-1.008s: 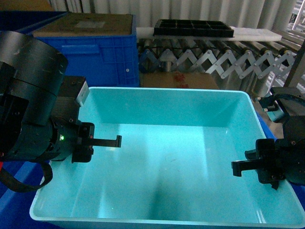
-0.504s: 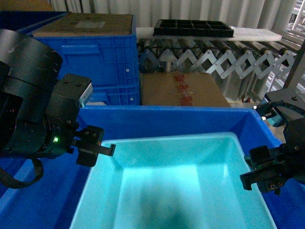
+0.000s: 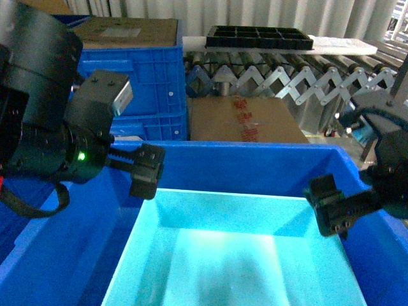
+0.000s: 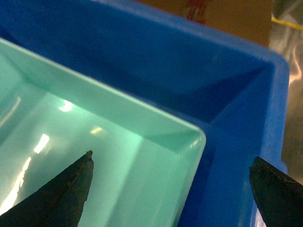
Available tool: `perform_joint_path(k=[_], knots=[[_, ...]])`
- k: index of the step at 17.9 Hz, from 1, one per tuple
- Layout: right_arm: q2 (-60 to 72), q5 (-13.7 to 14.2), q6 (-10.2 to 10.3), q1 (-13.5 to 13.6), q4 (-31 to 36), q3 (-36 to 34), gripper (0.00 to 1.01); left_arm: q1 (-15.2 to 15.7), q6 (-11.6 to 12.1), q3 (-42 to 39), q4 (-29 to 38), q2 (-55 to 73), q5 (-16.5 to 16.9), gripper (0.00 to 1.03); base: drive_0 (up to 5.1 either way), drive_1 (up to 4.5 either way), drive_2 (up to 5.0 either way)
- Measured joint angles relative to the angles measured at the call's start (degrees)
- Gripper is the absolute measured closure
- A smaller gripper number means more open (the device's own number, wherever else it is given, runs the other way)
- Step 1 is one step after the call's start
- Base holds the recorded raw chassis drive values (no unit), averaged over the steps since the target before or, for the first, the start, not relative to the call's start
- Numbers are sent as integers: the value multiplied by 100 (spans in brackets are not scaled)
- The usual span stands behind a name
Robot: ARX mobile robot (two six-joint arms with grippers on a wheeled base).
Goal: Stack blue boxes stably on right
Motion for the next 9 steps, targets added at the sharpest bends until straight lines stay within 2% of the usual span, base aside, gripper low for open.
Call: perform_joint_path(k=[2, 4, 6, 8, 9], knots=[[-372, -208, 149, -48, -15, 232, 3, 44, -96, 212, -107, -343, 208, 5, 0, 0, 0], [-1019, -402, 358, -212, -138, 420, 3, 162, -140, 306, -289, -984, 407, 5, 0, 0, 0], [-1821, -640, 535, -551, -391, 431, 3, 396, -164, 190, -542, -1792, 546, 5, 0, 0, 0], [-2918, -907, 546, -962, -966, 378, 3, 704, -164, 50, -804, -2806, 566, 5, 0, 0, 0], [-3552, -1062, 544, -1255, -1421, 378, 3, 791, -162, 50, -968, -3331, 503, 5, 0, 0, 0]])
